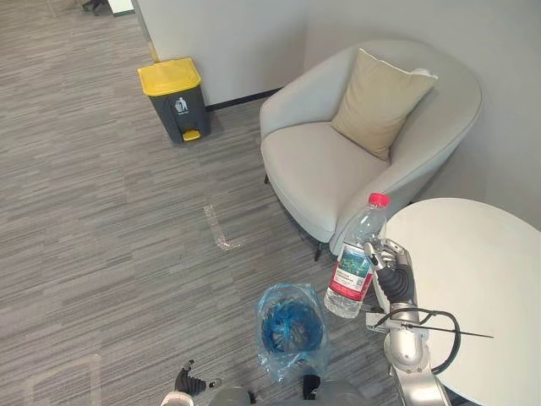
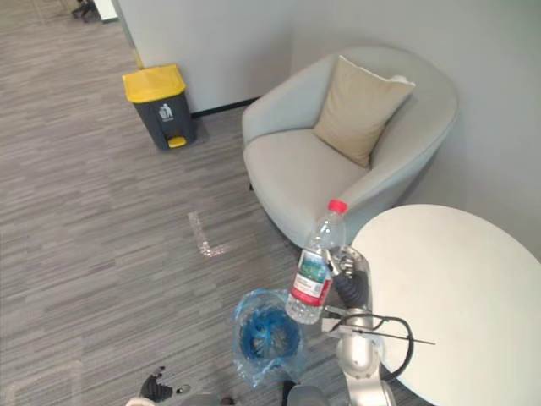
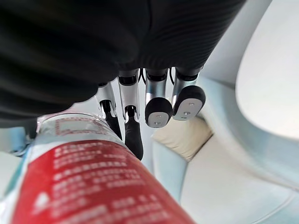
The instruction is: Gather rubbish on tea table into small bin, then transfer packed bag to large trash can.
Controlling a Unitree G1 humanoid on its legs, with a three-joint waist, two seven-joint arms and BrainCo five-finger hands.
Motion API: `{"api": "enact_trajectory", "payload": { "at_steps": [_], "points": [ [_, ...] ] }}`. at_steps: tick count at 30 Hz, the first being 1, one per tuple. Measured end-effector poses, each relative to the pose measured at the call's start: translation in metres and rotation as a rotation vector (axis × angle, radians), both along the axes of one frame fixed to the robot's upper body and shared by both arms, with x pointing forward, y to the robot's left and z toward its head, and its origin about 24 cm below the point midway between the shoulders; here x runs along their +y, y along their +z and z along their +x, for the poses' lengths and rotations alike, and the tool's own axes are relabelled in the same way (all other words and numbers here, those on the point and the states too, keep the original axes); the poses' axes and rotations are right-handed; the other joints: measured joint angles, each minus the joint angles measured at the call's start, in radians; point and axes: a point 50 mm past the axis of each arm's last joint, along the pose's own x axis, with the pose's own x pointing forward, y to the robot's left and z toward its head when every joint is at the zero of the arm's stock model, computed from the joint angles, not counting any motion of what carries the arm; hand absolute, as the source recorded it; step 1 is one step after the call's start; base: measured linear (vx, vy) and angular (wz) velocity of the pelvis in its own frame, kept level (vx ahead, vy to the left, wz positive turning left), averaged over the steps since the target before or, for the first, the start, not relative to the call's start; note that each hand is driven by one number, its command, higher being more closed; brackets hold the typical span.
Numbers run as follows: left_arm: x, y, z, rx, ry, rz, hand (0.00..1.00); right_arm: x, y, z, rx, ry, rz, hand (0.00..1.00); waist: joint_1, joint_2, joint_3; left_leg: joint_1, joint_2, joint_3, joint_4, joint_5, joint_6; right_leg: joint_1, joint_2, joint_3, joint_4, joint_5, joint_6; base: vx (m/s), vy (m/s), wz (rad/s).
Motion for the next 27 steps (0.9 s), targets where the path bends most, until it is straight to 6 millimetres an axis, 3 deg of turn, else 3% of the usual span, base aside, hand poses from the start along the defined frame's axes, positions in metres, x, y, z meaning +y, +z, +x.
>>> {"api": "enact_trajectory", "payload": {
  "at_steps": [5, 11, 15, 19, 24, 27],
  "points": [
    [-0.005, -0.001, 0.002, -0.001, -0.011, -0.008, 0.00, 0.000, 0.000, 0.002, 0.000, 0.003, -0.004, 1.00, -0.001, 0.023, 0.011, 0.055, -0.005, 0.012, -0.131, 0.000, 0.000, -0.038, 0.016, 0.038, 0.000, 0.020, 0.006, -0.02, 0.048, -0.22],
    [-0.007, 0.000, 0.003, -0.005, -0.015, -0.012, 0.00, 0.013, -0.008, 0.010, 0.039, 0.096, -0.059, 1.00, 0.000, 0.039, 0.026, 0.041, -0.015, 0.121, -0.159, 0.000, 0.002, -0.138, 0.029, 0.165, 0.029, 0.055, 0.019, -0.10, 0.041, -0.61],
    [-0.005, 0.005, 0.022, -0.057, -0.033, -0.005, 0.00, 0.023, -0.013, 0.029, 0.067, 0.220, -0.179, 1.00, -0.007, 0.046, 0.088, -0.103, -0.001, 0.165, -0.015, -0.052, 0.033, -0.285, 0.035, 0.217, 0.114, 0.070, 0.021, -0.21, -0.001, -0.42],
    [-0.006, 0.014, 0.046, -0.137, -0.008, -0.020, 0.00, 0.018, -0.010, 0.047, 0.070, 0.262, -0.302, 1.00, -0.006, 0.056, 0.156, -0.286, 0.029, 0.162, 0.169, -0.103, 0.054, -0.432, 0.040, 0.213, 0.216, 0.071, 0.023, -0.22, -0.007, -0.05],
    [-0.004, 0.030, 0.079, -0.262, 0.073, -0.046, 0.00, 0.016, 0.007, 0.063, 0.015, 0.259, -0.351, 1.00, 0.014, 0.054, 0.220, -0.481, 0.040, 0.126, 0.322, -0.126, 0.068, -0.604, 0.027, 0.185, 0.339, 0.060, 0.027, -0.19, -0.010, 0.19],
    [-0.003, 0.043, 0.098, -0.363, 0.125, -0.060, 0.00, 0.020, 0.022, 0.077, -0.044, 0.252, -0.363, 1.00, 0.041, 0.050, 0.237, -0.636, 0.051, 0.105, 0.423, -0.141, 0.073, -0.744, 0.019, 0.162, 0.422, 0.044, 0.030, -0.17, -0.014, 0.18]
  ]
}}
